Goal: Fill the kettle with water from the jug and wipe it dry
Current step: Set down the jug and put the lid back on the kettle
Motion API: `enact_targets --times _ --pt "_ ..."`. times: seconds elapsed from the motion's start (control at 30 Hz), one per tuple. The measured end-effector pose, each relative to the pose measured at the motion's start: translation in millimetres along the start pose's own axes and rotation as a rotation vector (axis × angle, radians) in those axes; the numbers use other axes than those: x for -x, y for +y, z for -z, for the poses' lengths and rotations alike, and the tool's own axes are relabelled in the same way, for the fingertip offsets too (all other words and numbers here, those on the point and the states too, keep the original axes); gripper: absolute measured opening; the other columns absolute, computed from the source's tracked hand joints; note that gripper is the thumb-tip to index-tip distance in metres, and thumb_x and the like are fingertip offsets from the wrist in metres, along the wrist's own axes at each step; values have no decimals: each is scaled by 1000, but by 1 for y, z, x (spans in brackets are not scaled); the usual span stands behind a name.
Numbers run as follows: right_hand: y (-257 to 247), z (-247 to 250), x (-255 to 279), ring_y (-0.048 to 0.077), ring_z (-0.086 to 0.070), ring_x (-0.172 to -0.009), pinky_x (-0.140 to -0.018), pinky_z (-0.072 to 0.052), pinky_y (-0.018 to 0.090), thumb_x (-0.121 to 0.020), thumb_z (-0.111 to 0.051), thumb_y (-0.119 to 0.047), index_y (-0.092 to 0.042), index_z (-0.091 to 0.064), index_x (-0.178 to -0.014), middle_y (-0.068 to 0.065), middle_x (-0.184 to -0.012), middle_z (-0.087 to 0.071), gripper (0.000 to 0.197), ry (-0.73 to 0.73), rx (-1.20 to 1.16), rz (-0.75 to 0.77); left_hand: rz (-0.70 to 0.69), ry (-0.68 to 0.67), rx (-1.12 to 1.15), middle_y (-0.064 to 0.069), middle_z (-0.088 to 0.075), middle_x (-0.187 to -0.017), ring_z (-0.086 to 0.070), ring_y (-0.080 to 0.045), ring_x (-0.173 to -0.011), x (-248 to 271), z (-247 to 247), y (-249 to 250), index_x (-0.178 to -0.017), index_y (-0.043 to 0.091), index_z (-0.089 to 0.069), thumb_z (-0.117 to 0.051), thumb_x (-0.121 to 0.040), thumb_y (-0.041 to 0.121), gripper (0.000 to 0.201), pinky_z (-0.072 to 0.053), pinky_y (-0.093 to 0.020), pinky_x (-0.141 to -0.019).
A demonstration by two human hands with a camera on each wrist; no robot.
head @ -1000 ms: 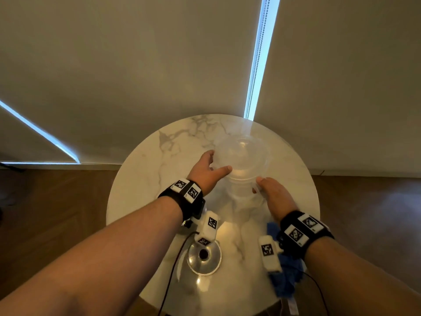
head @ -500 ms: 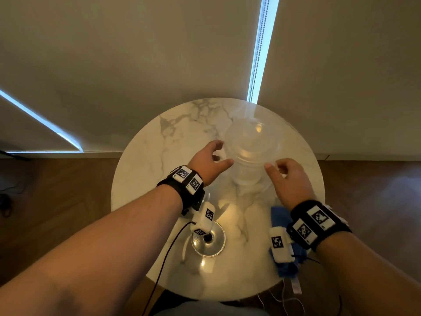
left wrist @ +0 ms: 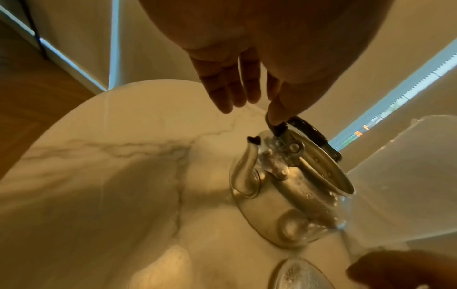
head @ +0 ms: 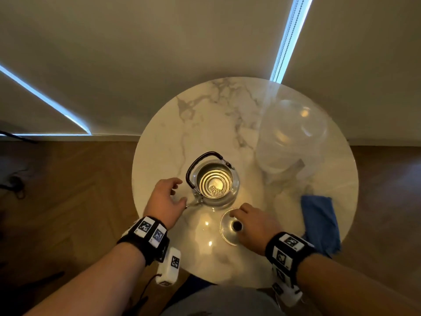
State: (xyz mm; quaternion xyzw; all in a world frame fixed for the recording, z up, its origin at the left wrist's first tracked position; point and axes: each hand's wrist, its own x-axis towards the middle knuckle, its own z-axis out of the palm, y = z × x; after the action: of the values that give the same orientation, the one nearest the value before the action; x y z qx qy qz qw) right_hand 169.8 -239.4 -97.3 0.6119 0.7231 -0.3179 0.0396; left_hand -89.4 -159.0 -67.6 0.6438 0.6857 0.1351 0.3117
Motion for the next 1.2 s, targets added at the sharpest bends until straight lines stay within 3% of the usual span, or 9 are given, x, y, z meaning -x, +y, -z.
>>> enact_targets --times 0.1,0.23,0.4,0.57,0.63,0.73,0.93,1.2 --pt "-12 -15 -13 21 -61 -101 -78 -54 36 -91 -55 -37 -35 -53 -130 -6 -123 -53 39 -34 62 -30 18 -88 40 8 -48 -131 -58 -7 -104 -14 1 -5 -137 33 -43 -78 -73 31 73 -59 -34 -88" --pt "-22 -16 -17 21 -64 -94 -74 -53 32 -93 -55 -34 -28 -65 -117 -3 -115 -58 27 -53 86 -105 -79 -198 81 10 -42 -141 -56 -9 -114 -29 0 2 -142 36 -34 -82 -64 38 92 -56 -35 -94" --pt "-41 11 2 14 -59 -85 -75 -53 26 -84 -60 -43 -29 -69 -104 -9 -103 -59 25 59 -74 -207 -258 -253 18 11 -46 -138 -53 -8 -120 -44 -2 1 -139 33 -36 -83 -64 33 88 -50 -30 -102" --pt "-66 49 8 7 -55 -82 -71 -46 21 -74 -52 -49 -32 -67 -96 -16 -93 -55 32 293 -216 -213 -276 -310 -2 11 -48 -140 -55 -10 -121 -54 -5 -8 -142 33 -33 -82 -63 37 93 -51 -32 -101" --pt "-75 60 -6 7 -55 -82 -71 -47 23 -73 -50 -48 -30 -68 -96 -15 -93 -55 34 368 -246 -204 -301 -312 -5 12 -47 -140 -55 -10 -119 -55 -5 -7 -142 34 -34 -83 -63 38 93 -52 -30 -100" --pt "-84 74 -37 12 -56 -86 -73 -46 25 -79 -61 -35 -26 -70 -102 -11 -99 -58 27 437 -229 -210 -356 -313 3 12 -47 -136 -57 -12 -115 -58 -1 -2 -138 34 -36 -82 -59 38 91 -54 -31 -96" --pt "-89 72 -78 23 -63 -95 -72 -41 26 -89 -60 -24 -22 -73 -114 1 -110 -63 28 368 -147 -280 -444 -320 -102 12 -33 -147 -48 -14 -129 -68 1 8 -140 32 -36 -81 -55 52 98 -48 -35 -105" --pt "-92 70 -84 24 -62 -100 -78 -49 31 -95 -56 -23 -22 -71 -116 2 -112 -64 27 319 -85 -262 -448 -296 -207 11 -26 -149 -49 -22 -125 -62 2 14 -132 33 -45 -77 -58 61 86 -53 -34 -94"
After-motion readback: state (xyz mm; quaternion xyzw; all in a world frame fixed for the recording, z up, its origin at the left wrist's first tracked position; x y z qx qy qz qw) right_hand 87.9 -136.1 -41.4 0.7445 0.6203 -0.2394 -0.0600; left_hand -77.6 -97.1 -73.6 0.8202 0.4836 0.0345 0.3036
